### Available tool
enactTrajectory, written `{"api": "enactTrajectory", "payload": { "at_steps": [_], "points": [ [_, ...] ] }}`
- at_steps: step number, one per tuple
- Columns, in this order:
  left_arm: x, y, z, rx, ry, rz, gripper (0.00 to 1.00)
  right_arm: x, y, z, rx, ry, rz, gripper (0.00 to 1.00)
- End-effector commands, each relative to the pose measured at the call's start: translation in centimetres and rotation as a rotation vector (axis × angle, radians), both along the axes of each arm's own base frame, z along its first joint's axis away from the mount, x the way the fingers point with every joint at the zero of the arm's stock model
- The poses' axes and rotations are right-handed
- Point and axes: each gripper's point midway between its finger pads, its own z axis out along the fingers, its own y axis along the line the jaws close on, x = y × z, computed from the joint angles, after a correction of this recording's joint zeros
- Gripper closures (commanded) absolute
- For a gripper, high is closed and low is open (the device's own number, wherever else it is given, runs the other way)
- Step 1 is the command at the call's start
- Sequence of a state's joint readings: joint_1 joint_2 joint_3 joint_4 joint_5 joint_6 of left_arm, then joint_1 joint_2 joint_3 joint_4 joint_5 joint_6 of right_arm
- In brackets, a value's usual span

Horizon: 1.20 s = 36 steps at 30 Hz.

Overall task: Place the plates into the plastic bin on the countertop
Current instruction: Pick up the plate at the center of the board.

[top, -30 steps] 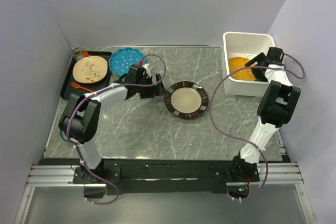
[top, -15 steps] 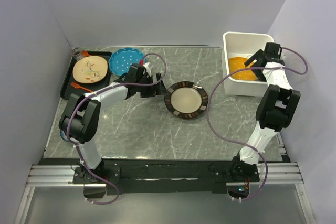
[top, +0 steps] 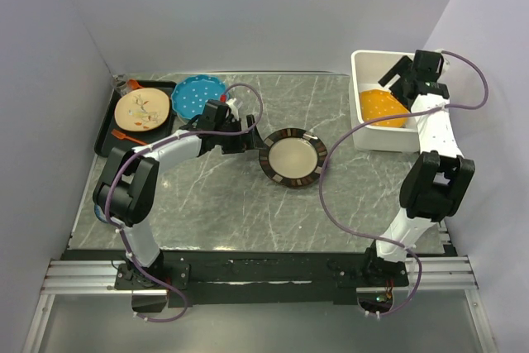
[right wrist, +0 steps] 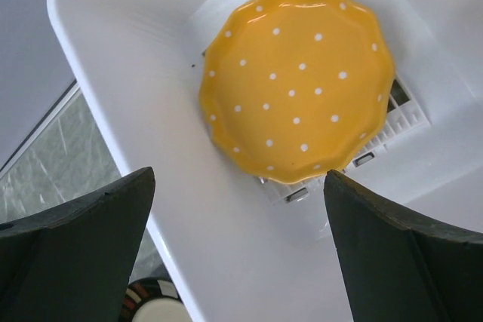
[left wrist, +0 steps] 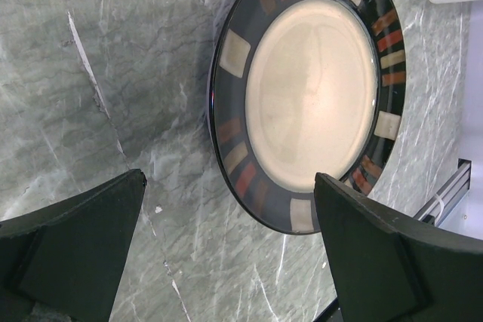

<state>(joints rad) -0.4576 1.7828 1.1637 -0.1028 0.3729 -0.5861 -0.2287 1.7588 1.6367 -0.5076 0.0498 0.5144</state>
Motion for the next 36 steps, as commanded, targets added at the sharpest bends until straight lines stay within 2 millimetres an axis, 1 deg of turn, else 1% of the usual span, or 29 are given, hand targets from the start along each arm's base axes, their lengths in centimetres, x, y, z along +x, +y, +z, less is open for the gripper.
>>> {"api": "enactTrajectory", "payload": {
  "at_steps": [1, 3, 4, 6, 7, 9, 12, 14, 15, 18, 24, 25, 27, 28, 29, 31, 32, 36],
  "points": [
    [0.6, -0.8, 2.2, -0.023, -0.060, -0.036, 0.01, -0.2, 1.2, 5.1, -0.032, -0.094, 0.035, 0.00],
    [0.7, -0.9, 2.1, -0.024, -0.058, -0.039, 0.01, -0.3, 2.0, 5.7, -0.033, -0.102, 0.052, 0.00],
    [0.6, -1.0, 2.1, -0.029, -0.056, -0.045, 0.02, -0.3, 2.7, 6.5, -0.037, -0.117, 0.068, 0.00],
    [0.6, -1.2, 2.0, -0.032, -0.052, -0.049, 0.04, -0.6, 3.4, 7.0, -0.045, -0.118, 0.083, 0.00],
    [0.7, -1.4, 2.0, -0.037, -0.052, -0.055, 0.06, -0.7, 3.6, 7.7, -0.052, -0.129, 0.087, 0.00],
    [0.6, -1.5, 1.7, -0.038, -0.039, -0.063, 0.09, -1.1, 4.7, 8.4, -0.061, -0.127, 0.107, 0.00],
    [0.6, -1.7, 1.5, -0.034, -0.037, -0.066, 0.15, -1.8, 6.1, 10.2, -0.054, -0.168, 0.140, 0.00],
    [0.6, -1.9, 1.5, -0.028, -0.036, -0.072, 0.19, -2.1, 7.0, 10.5, -0.041, -0.179, 0.164, 0.00],
    [0.5, -2.1, 1.4, -0.026, -0.033, -0.078, 0.20, -2.3, 7.1, 11.0, -0.041, -0.190, 0.168, 0.00],
    [0.6, -2.3, 1.1, -0.016, -0.032, -0.078, 0.23, -2.8, 7.9, 11.5, -0.043, -0.202, 0.187, 0.00],
    [0.7, -2.6, 0.5, 0.000, -0.024, -0.078, 0.25, -3.8, 9.6, 11.6, -0.031, -0.225, 0.227, 0.00],
    [0.9, -2.7, 0.5, 0.002, -0.025, -0.077, 0.25, -3.9, 10.2, 11.5, -0.017, -0.224, 0.251, 0.00],
    [0.8, -2.8, 0.2, 0.007, -0.019, -0.078, 0.26, -4.1, 11.0, 11.6, -0.010, -0.231, 0.274, 0.00],
    [0.9, -2.8, 0.2, 0.006, -0.020, -0.078, 0.28, -4.3, 11.8, 11.6, -0.007, -0.232, 0.296, 0.00],
    [0.8, -2.8, 0.0, 0.007, -0.015, -0.079, 0.28, -4.4, 12.1, 11.7, -0.004, -0.235, 0.304, 0.00],
    [0.9, -2.9, -0.2, 0.011, -0.016, -0.073, 0.30, -4.6, 12.8, 11.3, 0.003, -0.233, 0.326, 0.00],
    [0.9, -2.8, -0.3, 0.013, -0.015, -0.069, 0.31, -4.7, 13.9, 11.2, 0.006, -0.231, 0.353, 0.00],
    [1.0, -2.6, -0.6, 0.025, -0.016, -0.058, 0.35, -5.2, 15.3, 10.3, 0.022, -0.217, 0.392, 0.00]
  ]
}}
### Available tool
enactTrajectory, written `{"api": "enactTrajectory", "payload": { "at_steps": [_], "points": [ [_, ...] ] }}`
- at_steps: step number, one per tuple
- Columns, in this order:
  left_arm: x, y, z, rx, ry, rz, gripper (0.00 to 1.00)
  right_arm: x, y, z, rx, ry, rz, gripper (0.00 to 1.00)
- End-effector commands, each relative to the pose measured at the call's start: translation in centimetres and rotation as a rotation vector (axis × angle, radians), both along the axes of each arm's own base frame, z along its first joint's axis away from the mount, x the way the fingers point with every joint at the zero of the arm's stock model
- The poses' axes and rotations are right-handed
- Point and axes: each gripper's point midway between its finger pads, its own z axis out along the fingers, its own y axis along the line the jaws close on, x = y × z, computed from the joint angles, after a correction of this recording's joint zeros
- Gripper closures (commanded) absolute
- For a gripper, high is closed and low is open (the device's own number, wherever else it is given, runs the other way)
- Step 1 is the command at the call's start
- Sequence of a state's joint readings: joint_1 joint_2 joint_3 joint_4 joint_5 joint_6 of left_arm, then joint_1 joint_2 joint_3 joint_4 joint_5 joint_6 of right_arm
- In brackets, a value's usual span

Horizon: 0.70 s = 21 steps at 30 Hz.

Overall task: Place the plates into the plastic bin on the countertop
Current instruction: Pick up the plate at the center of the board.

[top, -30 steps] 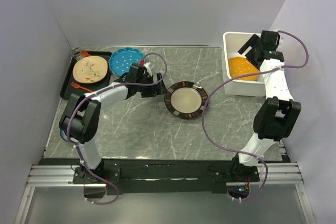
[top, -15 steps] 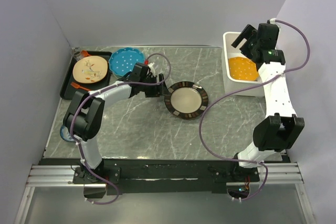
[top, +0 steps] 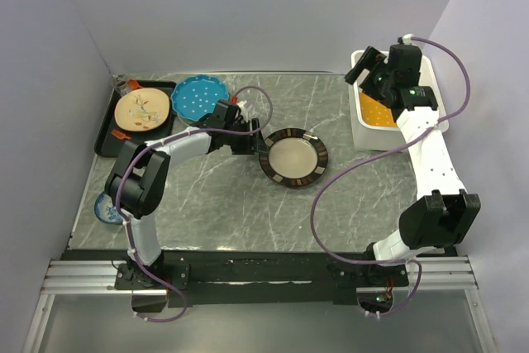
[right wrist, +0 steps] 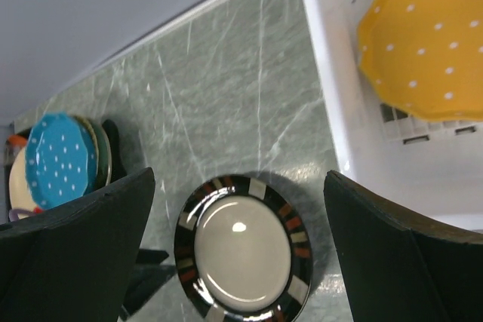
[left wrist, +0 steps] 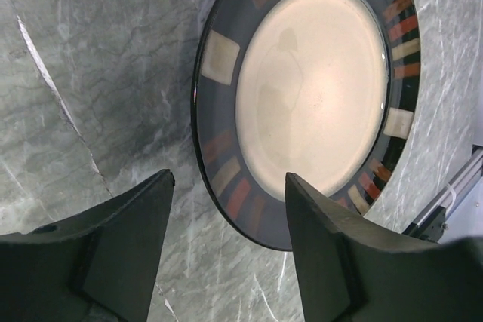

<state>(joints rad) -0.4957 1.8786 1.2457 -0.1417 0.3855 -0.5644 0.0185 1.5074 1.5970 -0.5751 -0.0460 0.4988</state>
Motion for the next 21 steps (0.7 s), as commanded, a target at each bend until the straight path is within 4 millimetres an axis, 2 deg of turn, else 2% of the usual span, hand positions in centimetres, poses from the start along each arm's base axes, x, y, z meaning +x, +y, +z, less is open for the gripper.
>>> {"api": "enactTrajectory", "payload": {
  "at_steps": [1, 12, 21],
  "points": [
    [1.1, -0.5, 1.1, -0.003, -0.052, 0.001, 0.35, -0.7, 2.0, 1.7, 0.017, -0.070, 0.075, 0.00],
    [1.1, -0.7, 0.2, -0.002, -0.041, 0.004, 0.43, -1.2, 4.8, -1.1, 0.050, -0.019, 0.155, 0.00],
    [1.4, -0.8, -0.3, -0.001, -0.037, 0.018, 0.49, -1.6, 5.7, -3.7, 0.058, 0.046, 0.184, 0.00]
  ]
}}
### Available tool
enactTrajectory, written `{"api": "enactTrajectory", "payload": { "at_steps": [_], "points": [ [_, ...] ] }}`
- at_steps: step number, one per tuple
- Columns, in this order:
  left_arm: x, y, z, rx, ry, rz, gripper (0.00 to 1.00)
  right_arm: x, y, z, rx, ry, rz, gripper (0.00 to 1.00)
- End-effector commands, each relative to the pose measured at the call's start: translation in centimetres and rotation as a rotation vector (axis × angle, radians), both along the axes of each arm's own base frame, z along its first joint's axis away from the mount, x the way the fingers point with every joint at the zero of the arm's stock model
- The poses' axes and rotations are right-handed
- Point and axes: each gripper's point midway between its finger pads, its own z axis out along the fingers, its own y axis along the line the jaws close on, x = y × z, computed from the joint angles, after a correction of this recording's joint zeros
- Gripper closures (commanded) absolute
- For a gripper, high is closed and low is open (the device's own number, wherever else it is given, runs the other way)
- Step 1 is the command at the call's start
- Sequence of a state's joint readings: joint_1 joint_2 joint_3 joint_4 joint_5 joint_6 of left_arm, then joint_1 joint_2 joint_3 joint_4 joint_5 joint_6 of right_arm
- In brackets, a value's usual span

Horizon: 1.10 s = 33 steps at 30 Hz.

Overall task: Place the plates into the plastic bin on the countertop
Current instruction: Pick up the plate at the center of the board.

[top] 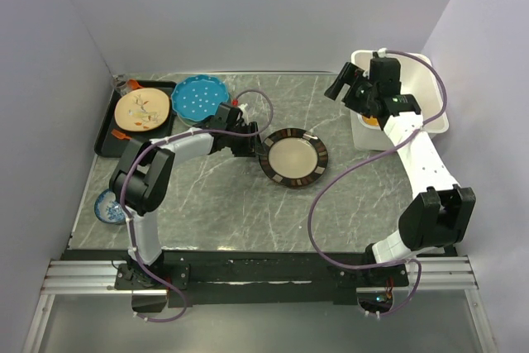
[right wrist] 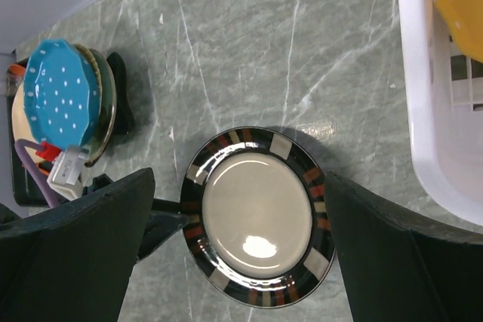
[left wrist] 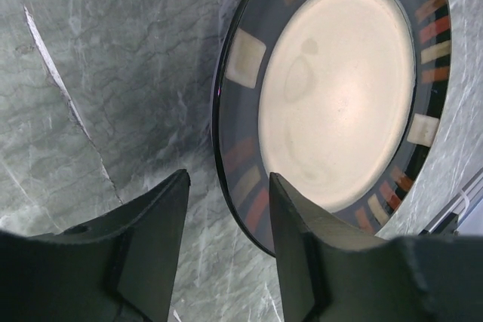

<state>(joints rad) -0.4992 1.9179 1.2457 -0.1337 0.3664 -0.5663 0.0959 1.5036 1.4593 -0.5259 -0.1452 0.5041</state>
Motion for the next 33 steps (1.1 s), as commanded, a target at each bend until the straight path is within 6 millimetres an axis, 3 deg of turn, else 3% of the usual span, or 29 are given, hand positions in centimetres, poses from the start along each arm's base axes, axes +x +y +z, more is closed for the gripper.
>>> {"api": "enactTrajectory", "payload": {
  "at_steps": [1, 7, 11, 14, 15, 19, 23, 33],
  "points": [
    [1.2, -0.8, 1.4, -0.027, -0.056, 0.009, 0.50, -0.2, 0.7, 0.9, 0.011, -0.041, 0.030, 0.00],
    [1.4, -1.0, 1.0, -0.028, -0.048, 0.009, 0.61, -1.0, 1.4, -1.0, 0.009, 0.001, 0.057, 0.01],
    [1.5, -1.1, 0.5, -0.030, -0.035, 0.012, 0.61, -1.7, 1.6, -2.3, 0.004, 0.031, 0.066, 0.01],
    [1.4, -1.1, 0.6, -0.034, -0.037, 0.017, 0.72, -2.1, 1.7, -3.1, 0.003, 0.048, 0.071, 0.01],
    [1.4, -1.1, 0.5, -0.030, -0.039, 0.022, 0.81, -2.1, 1.8, -3.3, 0.005, 0.051, 0.075, 0.01],
    [1.5, -0.6, 1.0, -0.020, -0.049, 0.040, 0.99, -2.6, 2.0, -4.5, 0.011, 0.073, 0.086, 0.01],
    [1.5, -0.4, 1.8, -0.019, -0.064, 0.049, 0.99, -3.0, 2.2, -6.1, 0.016, 0.111, 0.098, 0.01],
    [1.3, -0.3, 4.4, -0.050, -0.106, 0.059, 0.99, -3.9, 2.9, -7.9, 0.045, 0.129, 0.141, 0.01]
  ]
}}
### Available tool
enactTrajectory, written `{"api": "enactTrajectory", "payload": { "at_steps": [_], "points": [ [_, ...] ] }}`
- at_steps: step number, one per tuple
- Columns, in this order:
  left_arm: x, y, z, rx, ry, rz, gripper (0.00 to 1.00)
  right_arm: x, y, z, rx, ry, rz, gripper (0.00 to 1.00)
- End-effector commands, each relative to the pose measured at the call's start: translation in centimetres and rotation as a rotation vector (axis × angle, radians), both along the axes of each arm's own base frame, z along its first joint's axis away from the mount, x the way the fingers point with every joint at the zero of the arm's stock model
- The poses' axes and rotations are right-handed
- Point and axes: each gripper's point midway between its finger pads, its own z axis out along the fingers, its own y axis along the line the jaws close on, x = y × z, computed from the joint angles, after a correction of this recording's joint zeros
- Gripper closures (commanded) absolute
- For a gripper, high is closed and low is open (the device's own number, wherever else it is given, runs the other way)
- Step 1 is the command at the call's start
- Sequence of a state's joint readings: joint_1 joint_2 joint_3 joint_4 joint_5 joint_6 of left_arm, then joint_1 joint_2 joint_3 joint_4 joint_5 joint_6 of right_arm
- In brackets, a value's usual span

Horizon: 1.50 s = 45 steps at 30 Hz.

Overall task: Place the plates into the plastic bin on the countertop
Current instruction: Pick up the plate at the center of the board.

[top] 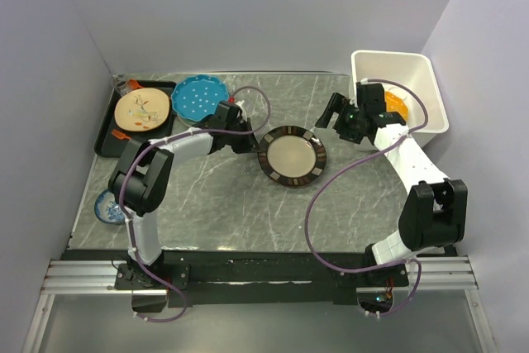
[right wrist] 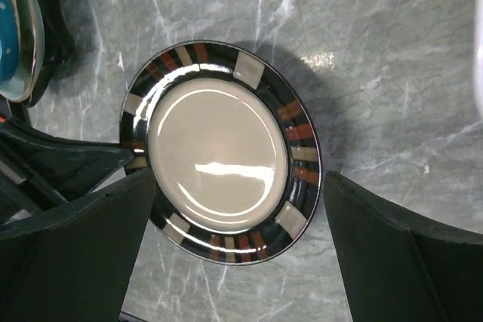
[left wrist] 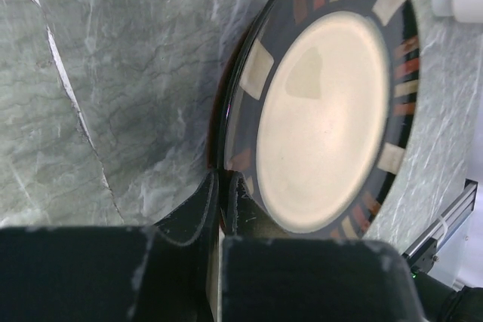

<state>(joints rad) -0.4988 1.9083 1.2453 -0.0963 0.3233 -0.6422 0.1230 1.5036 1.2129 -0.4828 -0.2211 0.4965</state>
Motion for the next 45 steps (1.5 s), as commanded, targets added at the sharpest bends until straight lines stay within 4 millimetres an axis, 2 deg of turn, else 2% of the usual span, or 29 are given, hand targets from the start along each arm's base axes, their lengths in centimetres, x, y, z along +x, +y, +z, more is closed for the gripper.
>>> {"api": "enactTrajectory", "payload": {
  "at_steps": [1, 8, 13, 22, 30, 36, 41, 45],
  "points": [
    [0.1, -0.2, 4.0, -0.027, -0.107, -0.022, 0.99, 0.0, 1.0, 1.1, 0.035, -0.070, 0.050, 0.01],
    [-0.1, 0.2, 6.4, -0.098, -0.133, -0.013, 0.99, -0.7, 2.2, 0.2, 0.089, -0.061, 0.103, 0.02],
    [-0.4, 0.3, 8.2, -0.210, -0.149, -0.055, 0.99, -1.3, 3.0, -0.5, 0.127, -0.047, 0.138, 0.02],
    [-0.8, 1.5, 8.3, -0.339, -0.119, -0.071, 0.99, -1.7, 3.8, -1.8, 0.169, -0.020, 0.167, 0.03],
    [-0.8, 2.9, 10.0, -0.410, -0.144, -0.057, 0.99, -2.2, 4.7, -2.5, 0.222, 0.002, 0.201, 0.04],
    [-0.9, 4.3, 10.6, -0.465, -0.135, -0.057, 0.99, -2.4, 5.2, -3.5, 0.246, 0.026, 0.220, 0.05],
    [-0.7, 5.0, 10.1, -0.461, -0.121, -0.041, 0.99, -2.3, 6.0, -3.6, 0.288, 0.020, 0.250, 0.07],
    [-0.4, 5.6, 8.9, -0.430, -0.101, -0.009, 0.99, -2.3, 6.4, -4.4, 0.295, 0.040, 0.261, 0.08]
  ]
}}
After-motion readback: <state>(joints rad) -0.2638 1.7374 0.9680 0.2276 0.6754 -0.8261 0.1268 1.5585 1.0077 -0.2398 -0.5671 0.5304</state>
